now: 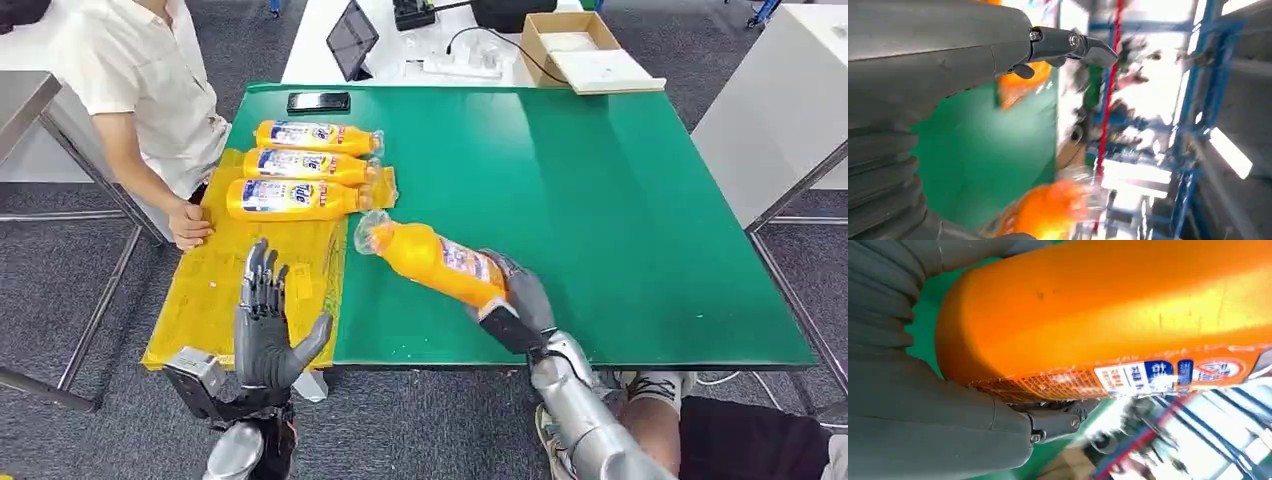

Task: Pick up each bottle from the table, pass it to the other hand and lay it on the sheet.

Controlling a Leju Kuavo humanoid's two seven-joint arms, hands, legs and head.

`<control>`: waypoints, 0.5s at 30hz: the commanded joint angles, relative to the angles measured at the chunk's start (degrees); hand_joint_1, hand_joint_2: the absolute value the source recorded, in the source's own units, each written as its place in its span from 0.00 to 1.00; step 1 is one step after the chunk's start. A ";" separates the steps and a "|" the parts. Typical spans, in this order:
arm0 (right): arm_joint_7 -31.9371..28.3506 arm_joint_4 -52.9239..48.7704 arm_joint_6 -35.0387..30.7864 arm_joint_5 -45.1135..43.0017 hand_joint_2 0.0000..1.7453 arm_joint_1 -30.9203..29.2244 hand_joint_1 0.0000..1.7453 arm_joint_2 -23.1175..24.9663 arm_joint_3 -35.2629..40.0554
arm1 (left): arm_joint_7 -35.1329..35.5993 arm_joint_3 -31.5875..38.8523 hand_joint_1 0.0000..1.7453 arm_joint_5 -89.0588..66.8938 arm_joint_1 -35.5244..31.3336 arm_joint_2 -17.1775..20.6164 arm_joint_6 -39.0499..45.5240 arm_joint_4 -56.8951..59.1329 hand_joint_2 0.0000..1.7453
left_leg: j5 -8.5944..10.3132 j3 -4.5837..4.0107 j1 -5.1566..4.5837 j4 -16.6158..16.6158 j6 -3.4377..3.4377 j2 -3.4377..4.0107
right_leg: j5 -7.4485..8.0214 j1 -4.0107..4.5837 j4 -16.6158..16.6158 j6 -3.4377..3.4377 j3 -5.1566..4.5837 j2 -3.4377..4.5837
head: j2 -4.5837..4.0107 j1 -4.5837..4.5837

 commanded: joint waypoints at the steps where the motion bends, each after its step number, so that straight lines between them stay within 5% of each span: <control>1: 0.44 -20.42 -4.74 -3.51 1.00 7.65 1.00 3.42 7.38 | 0.80 -1.06 0.00 0.70 0.97 0.45 -1.62 2.72 1.00 | -0.06 0.04 0.06 -0.03 -0.09 0.08 | -0.06 0.08 -0.02 -0.10 0.03 0.01 | 0.00 0.00; 5: -1.99 -20.47 -1.71 -11.35 1.00 8.17 1.00 5.19 7.02 | 2.78 -3.83 0.00 -1.49 0.47 2.23 -4.52 3.86 1.00 | -0.14 0.17 0.10 -0.02 -0.17 0.14 | -0.12 0.12 -0.01 -0.17 0.15 0.03 | 0.00 0.02; 15: -2.71 -6.73 2.06 -10.54 1.00 4.08 1.00 9.08 20.60 | 1.05 -7.20 0.00 -7.23 -2.21 2.26 -5.32 8.60 1.00 | -0.12 0.28 0.10 -0.12 -0.21 0.26 | -0.07 0.13 -0.08 -0.19 0.21 0.13 | 0.00 0.00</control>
